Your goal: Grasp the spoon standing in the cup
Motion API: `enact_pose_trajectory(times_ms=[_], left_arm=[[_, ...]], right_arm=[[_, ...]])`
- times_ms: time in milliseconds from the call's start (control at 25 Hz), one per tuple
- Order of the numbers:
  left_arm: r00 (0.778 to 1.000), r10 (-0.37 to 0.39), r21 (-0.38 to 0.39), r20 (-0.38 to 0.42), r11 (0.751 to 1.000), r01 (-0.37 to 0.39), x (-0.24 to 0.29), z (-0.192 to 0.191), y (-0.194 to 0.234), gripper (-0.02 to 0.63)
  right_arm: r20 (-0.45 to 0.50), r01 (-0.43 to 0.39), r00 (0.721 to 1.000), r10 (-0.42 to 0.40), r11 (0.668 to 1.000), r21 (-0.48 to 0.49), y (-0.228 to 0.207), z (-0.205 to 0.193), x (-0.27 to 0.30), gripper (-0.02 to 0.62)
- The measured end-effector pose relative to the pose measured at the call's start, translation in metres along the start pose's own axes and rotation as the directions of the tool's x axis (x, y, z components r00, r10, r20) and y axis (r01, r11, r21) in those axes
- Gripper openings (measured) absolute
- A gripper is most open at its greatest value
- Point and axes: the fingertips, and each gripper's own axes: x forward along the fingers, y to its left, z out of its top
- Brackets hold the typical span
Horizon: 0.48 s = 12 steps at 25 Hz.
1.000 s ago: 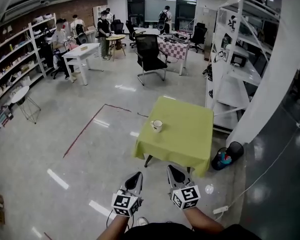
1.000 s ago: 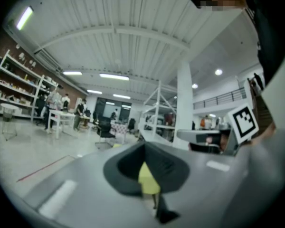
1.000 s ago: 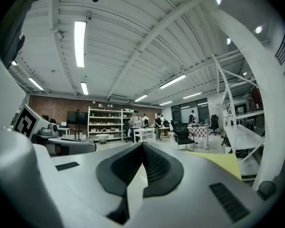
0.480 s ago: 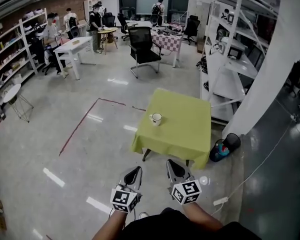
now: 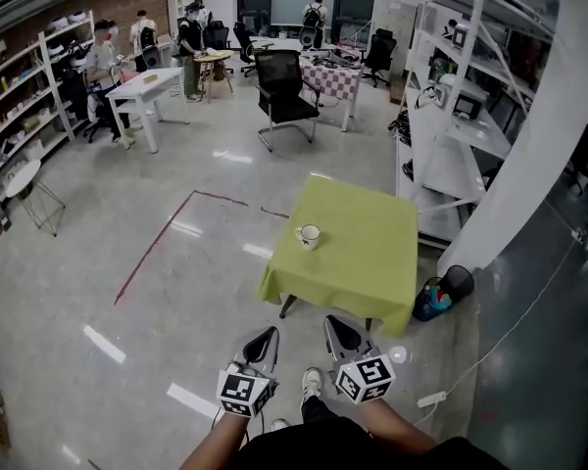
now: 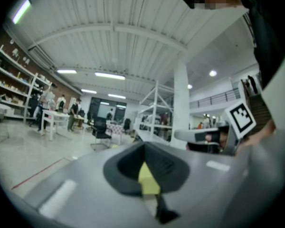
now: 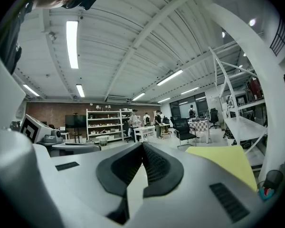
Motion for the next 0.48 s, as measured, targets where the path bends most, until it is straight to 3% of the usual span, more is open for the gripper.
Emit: enact_pose_trajectory(times_ms=[480], left_arm=[[1.0,0.021,0.027,-0.005,0.999,-0.021,0.077,0.01,0.024,0.006]], right_arm=[[0.008,-0.036,0.999,0.036,0.999,0.008,-0.063,0.011,0.06,0.006]])
